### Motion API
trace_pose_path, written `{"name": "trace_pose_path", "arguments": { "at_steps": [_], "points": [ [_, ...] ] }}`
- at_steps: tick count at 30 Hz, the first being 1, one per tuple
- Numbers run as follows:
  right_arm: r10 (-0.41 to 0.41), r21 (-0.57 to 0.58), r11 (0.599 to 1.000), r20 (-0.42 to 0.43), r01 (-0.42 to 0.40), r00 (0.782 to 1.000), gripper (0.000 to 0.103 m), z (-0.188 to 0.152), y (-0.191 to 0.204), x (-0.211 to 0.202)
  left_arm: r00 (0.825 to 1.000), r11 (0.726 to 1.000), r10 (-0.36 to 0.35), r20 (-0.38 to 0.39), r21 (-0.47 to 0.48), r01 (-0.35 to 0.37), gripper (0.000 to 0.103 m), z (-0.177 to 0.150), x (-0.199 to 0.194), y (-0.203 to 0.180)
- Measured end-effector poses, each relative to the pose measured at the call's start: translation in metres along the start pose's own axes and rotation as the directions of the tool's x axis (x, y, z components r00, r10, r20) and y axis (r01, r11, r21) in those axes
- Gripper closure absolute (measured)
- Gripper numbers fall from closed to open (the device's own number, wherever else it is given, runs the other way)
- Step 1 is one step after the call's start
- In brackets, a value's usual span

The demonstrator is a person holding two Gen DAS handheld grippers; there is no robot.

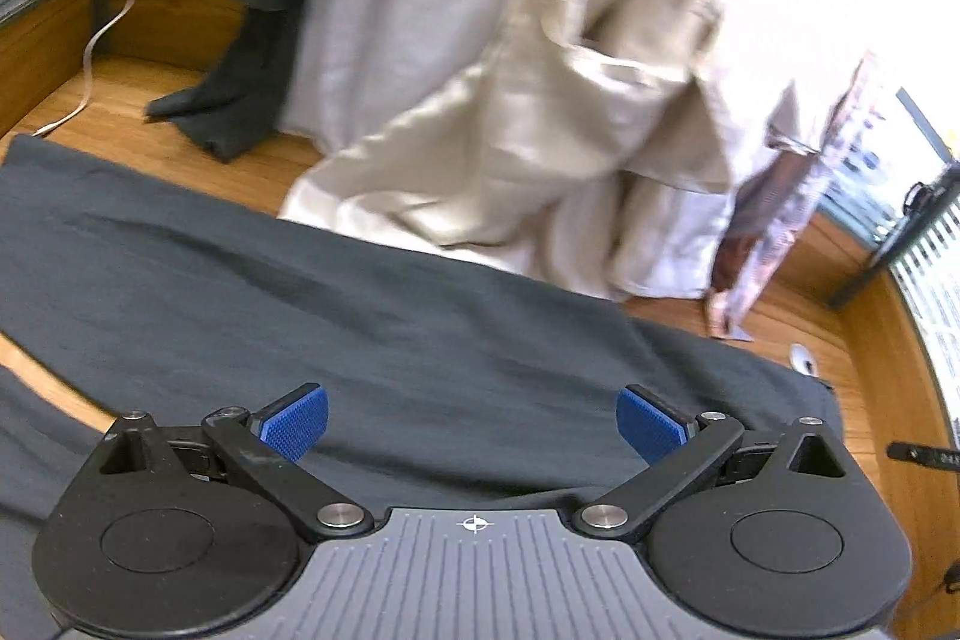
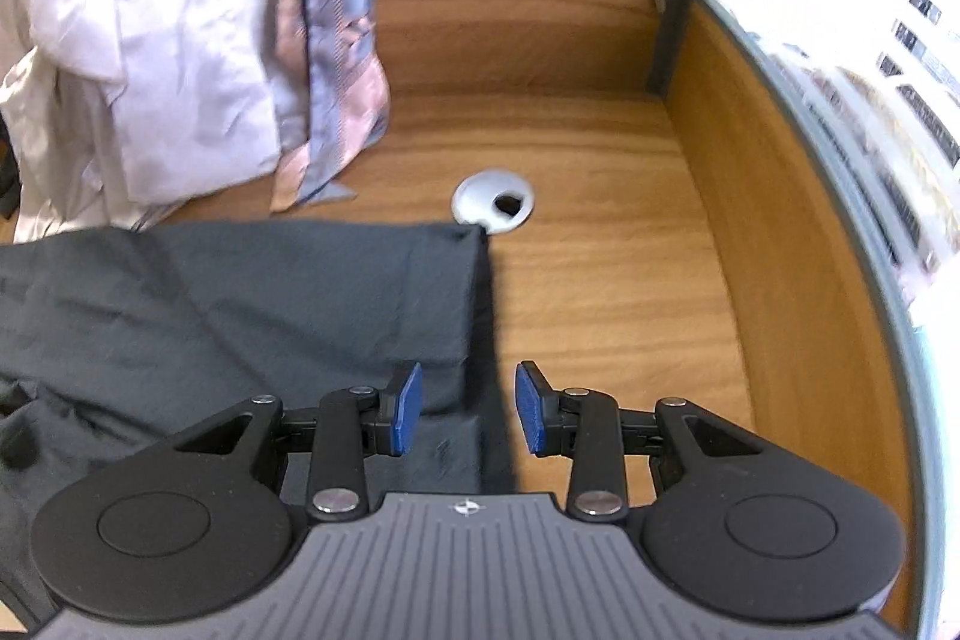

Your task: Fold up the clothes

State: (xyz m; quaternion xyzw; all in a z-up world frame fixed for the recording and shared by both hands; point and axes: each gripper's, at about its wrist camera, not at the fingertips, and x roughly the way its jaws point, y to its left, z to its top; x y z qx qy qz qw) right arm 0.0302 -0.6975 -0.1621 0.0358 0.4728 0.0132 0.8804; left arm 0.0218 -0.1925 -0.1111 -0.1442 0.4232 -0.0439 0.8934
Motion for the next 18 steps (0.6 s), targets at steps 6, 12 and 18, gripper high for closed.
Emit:
{"name": "trace_pose_path", "arguments": {
  "at_steps": [6,12,18],
  "points": [
    [0.053,0.021,0.998,-0.002,-0.053,0.999,0.064,0.019,-0.017,0.013,0.999,0.998,-0.007,-0.035,0.067,0.009,0.000,0.012,0.027,-0.051],
    [0.176,0.113,0.979,-0.042,-0.170,0.984,0.064,0.033,-0.024,0.043,0.996,0.982,-0.013,-0.086,0.185,0.028,0.000,0.034,0.065,-0.094],
    [0.219,0.170,0.965,-0.088,-0.202,0.972,0.063,0.050,-0.025,0.092,0.993,0.965,-0.042,-0.114,0.252,0.069,0.000,0.050,0.094,-0.125]
  ]
}}
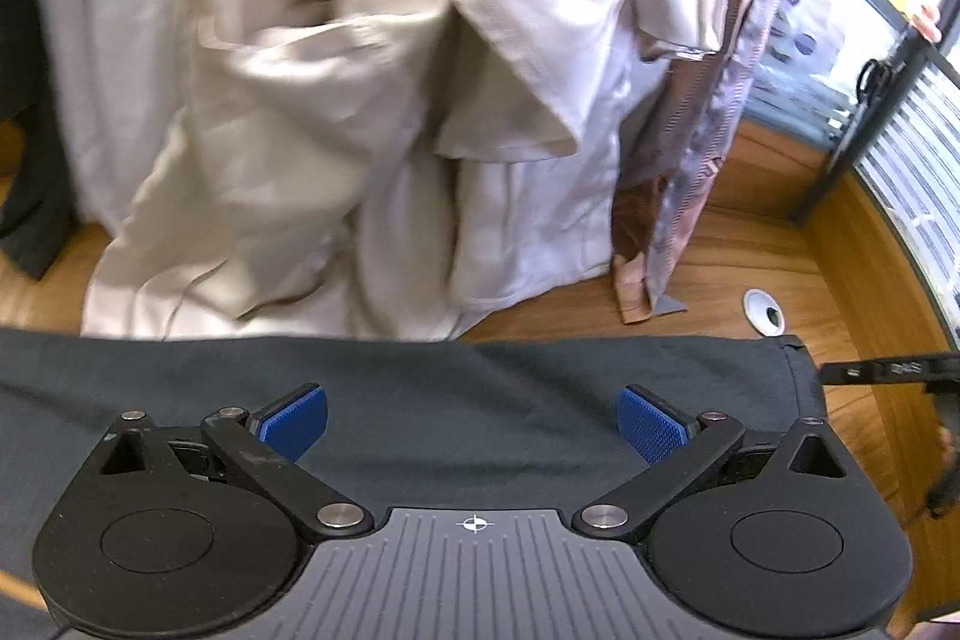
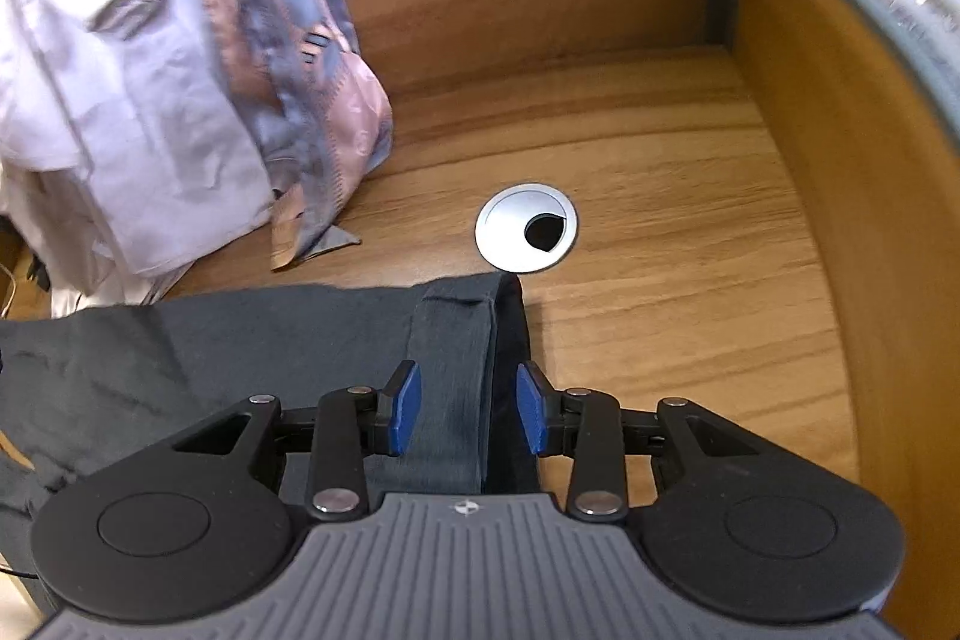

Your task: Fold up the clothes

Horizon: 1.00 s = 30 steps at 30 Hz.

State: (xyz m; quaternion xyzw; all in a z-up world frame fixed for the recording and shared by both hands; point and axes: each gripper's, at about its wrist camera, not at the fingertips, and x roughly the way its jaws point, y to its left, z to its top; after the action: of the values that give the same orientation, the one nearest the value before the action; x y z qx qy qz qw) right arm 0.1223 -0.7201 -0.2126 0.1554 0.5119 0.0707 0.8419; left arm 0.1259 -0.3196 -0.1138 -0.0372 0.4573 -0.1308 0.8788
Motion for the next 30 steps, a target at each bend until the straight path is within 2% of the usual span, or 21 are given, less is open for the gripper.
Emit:
{"name": "trace_pose_path", "arguments": {
  "at_steps": [3,4,5,6,8,12,18,20,22,24,26,28,30],
  "points": [
    [0.045,0.025,0.999,-0.025,-0.044,0.999,0.064,0.011,-0.004,0.022,1.000,1.000,-0.005,-0.016,0.029,0.005,0.000,0.008,0.015,-0.008],
    [0.055,0.029,0.998,-0.028,-0.054,0.998,0.069,0.012,-0.004,0.025,1.000,0.999,-0.002,-0.025,0.039,0.003,0.000,0.010,0.020,-0.010],
    [0.057,0.027,0.998,-0.020,-0.056,0.998,0.084,0.012,-0.004,0.026,0.999,0.999,-0.001,-0.034,0.049,0.002,0.000,0.012,0.026,-0.012],
    [0.067,0.023,0.998,-0.011,-0.066,0.998,0.090,0.011,-0.004,0.023,0.999,0.998,-0.001,-0.044,0.061,0.004,0.000,0.013,0.031,-0.013],
    [0.094,0.024,0.995,0.013,-0.095,0.995,0.095,0.007,-0.004,0.013,0.998,0.996,0.001,-0.062,0.089,0.005,0.000,0.016,0.040,-0.016],
    [0.146,0.001,0.989,0.035,-0.146,0.989,0.098,-0.018,0.013,-0.024,0.996,0.991,0.002,-0.085,0.130,0.009,0.000,0.020,0.054,-0.017],
    [0.137,-0.039,0.990,0.023,-0.136,0.990,0.098,-0.072,0.056,-0.055,0.993,0.985,-0.026,-0.114,0.166,0.045,0.000,0.027,0.067,-0.016],
    [0.130,-0.052,0.990,0.011,-0.129,0.991,0.099,-0.090,0.067,-0.056,0.991,0.975,-0.050,-0.123,0.207,0.075,0.000,0.029,0.071,-0.020],
    [0.117,-0.064,0.991,0.002,-0.116,0.993,0.099,-0.106,0.075,-0.052,0.988,0.954,-0.077,-0.132,0.277,0.111,0.000,0.030,0.074,-0.028],
    [0.098,-0.081,0.992,0.004,-0.097,0.995,0.099,-0.117,0.080,-0.049,0.982,0.913,-0.121,-0.146,0.372,0.168,0.000,0.030,0.076,-0.041],
    [0.077,-0.107,0.991,0.010,-0.075,0.997,0.099,-0.126,0.085,-0.048,0.969,0.843,-0.176,-0.173,0.481,0.239,0.000,0.029,0.078,-0.056],
    [0.063,-0.121,0.991,0.017,-0.061,0.998,0.099,-0.132,0.088,-0.047,0.942,0.759,-0.241,-0.234,0.559,0.334,0.000,0.030,0.083,-0.072],
    [0.053,-0.128,0.991,0.023,-0.050,0.998,0.099,-0.136,0.089,-0.047,0.905,0.661,-0.297,-0.304,0.619,0.424,0.000,0.030,0.088,-0.089]
  ]
}}
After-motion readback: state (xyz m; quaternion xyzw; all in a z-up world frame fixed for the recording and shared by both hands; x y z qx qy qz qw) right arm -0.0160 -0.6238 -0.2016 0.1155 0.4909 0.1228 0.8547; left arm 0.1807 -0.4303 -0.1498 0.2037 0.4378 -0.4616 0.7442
